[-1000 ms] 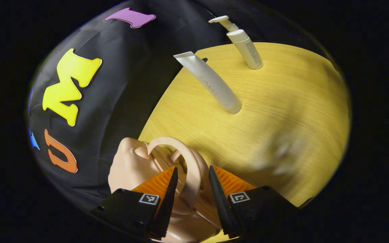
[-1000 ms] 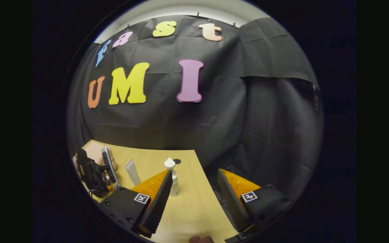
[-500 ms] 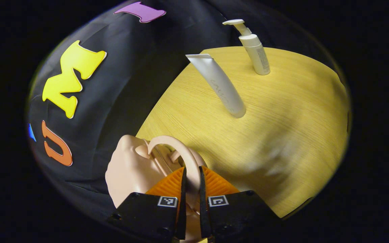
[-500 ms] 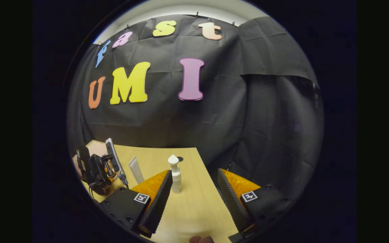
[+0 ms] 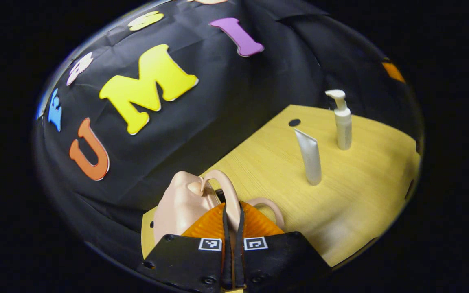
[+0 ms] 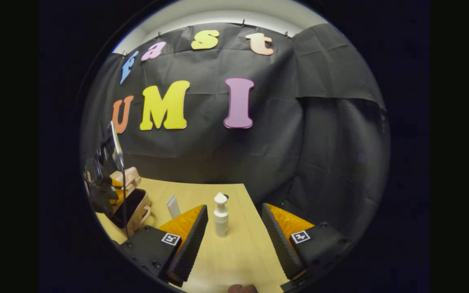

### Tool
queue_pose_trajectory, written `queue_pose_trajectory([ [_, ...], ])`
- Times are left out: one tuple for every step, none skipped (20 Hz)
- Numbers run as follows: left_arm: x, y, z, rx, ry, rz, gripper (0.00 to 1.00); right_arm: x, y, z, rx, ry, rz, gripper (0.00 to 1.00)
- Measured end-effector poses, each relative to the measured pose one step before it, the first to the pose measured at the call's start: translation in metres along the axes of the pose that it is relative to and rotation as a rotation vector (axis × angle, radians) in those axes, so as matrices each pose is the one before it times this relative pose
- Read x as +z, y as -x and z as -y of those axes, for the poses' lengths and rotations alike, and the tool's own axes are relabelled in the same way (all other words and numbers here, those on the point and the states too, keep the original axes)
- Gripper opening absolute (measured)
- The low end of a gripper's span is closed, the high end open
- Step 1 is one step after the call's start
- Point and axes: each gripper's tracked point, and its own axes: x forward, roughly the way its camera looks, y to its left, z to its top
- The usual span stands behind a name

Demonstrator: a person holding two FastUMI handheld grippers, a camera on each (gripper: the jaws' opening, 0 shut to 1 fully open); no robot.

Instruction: First open the suitcase, pack the skin care products into it, and then close the suitcase.

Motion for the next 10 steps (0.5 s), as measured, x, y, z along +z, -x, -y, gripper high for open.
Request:
queue_pose_trajectory([
  [0.0066,0.00873,-0.01211,0.00045,0.0433,0.02716,0.06,0.00387,0.00059,-0.00703,0.0149,0.00532,0.00739,0.8],
  [0.00677,0.00898,-0.01628,0.01207,0.04358,0.02884,0.05,0.00504,-0.00037,-0.00601,0.01344,0.0028,0.00934,0.81],
  [0.00687,0.00861,-0.02099,0.02591,0.04883,0.03777,0.05,0.00731,-0.00059,-0.00757,0.01313,0.00194,0.01102,0.8],
  [0.00751,0.00852,-0.02788,0.04749,0.05788,0.03749,0.05,0.00541,-0.00128,-0.00727,0.01122,0.0019,0.00698,0.8],
  [0.0062,0.00243,-0.0328,0.05728,0.0645,0.03253,0.05,0.00432,-0.00083,-0.00772,0.01188,0.0003,0.00357,0.8],
  [0.00722,0.00101,-0.03468,0.04951,0.06089,0.02794,0.04,0.00265,-0.00006,-0.00662,0.01445,-0.00086,0.0039,0.8],
  [0.00447,0.00086,-0.03833,0.03733,0.04881,0.02375,0.03,0.0043,-0.00012,-0.00771,0.01165,0.00555,0.00668,0.78],
  [0.00089,-0.00048,-0.03466,0.03708,0.03028,0.0227,0.03,0.00432,-0.00105,-0.00585,0.0083,0.00698,0.00889,0.8],
  [-0.00473,0.00018,-0.03339,0.04038,0.00922,0.00822,0.03,0.00653,0.0001,-0.00815,0.00828,0.0115,0.01462,0.8],
  [-0.00951,-0.00296,-0.03059,0.02873,0.01036,-0.00116,0.03,0.00485,0.00031,-0.00724,0.00614,0.01353,0.01263,0.8],
])
